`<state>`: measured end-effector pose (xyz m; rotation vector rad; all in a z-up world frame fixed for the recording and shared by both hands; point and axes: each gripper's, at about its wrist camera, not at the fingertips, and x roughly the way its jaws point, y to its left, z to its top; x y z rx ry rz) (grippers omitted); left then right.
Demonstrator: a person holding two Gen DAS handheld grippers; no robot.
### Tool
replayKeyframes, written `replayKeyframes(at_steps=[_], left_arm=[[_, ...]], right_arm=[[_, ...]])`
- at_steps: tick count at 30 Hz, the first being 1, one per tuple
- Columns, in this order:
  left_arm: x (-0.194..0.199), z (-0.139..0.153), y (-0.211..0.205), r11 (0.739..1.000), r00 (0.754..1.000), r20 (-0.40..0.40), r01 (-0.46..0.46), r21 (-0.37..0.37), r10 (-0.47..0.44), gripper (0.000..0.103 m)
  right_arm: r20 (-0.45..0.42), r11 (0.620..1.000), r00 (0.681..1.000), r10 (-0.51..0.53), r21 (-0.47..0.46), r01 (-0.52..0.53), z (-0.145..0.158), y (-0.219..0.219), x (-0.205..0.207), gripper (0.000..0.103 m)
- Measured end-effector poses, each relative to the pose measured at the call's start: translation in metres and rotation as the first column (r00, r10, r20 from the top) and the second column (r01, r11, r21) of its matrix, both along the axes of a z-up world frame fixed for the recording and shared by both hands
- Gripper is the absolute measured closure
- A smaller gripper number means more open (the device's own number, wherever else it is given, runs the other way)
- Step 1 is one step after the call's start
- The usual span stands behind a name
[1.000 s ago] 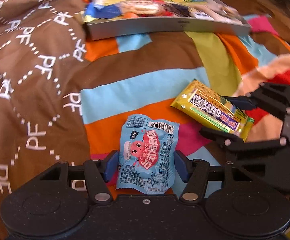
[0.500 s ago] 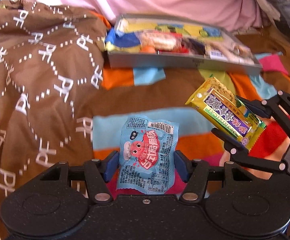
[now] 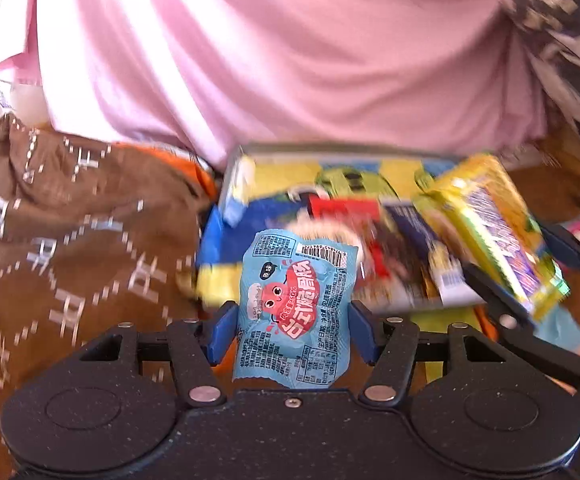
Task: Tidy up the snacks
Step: 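Lift both packets and carry them over the gray tray, then lower both packets into the tray and open both tools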
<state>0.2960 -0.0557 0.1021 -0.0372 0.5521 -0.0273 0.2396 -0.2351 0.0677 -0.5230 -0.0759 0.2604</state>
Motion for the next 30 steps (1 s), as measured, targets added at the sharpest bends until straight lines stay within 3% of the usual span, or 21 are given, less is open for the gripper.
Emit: replayKeyframes(at_steps=[4,8,12,19,30], left_arm=[[0.032,0.010,-0.011,1.000,0.999,0.019,-0.028,0.011,0.028,0.042],[0.065,0.013,-0.020,0.998,0.999,0.012,-0.052,-0.025,0.052,0.042],[0.089,0.009,-0.027,0.996,0.997,0.030,-0.063,-0.063,0.065,0.042],[0.110,-0.008,-0.028,0.994,0.997,-0.004,-0.080,-0.077,0.080,0.042],[0.131,-0.015,-0.025,0.992,0.998,-0.063,-0.023,-0.122,0.015,0.041]], right_arm=[[-0.020,0.997,0.999,-0.041,0.057,0.042,0.006,-0.011,0.025,0.051],[-0.092,0.990,0.994,-0.054,0.122,0.065,0.019,-0.021,0.048,0.051],[-0.158,0.992,0.985,-0.069,0.092,0.084,0.019,-0.023,0.075,0.051],[-0.278,0.998,0.959,-0.048,0.023,0.057,0.015,-0.021,0.109,0.051],[-0.476,1.000,0.880,-0.011,0.012,0.019,0.023,-0.008,0.152,0.050]])
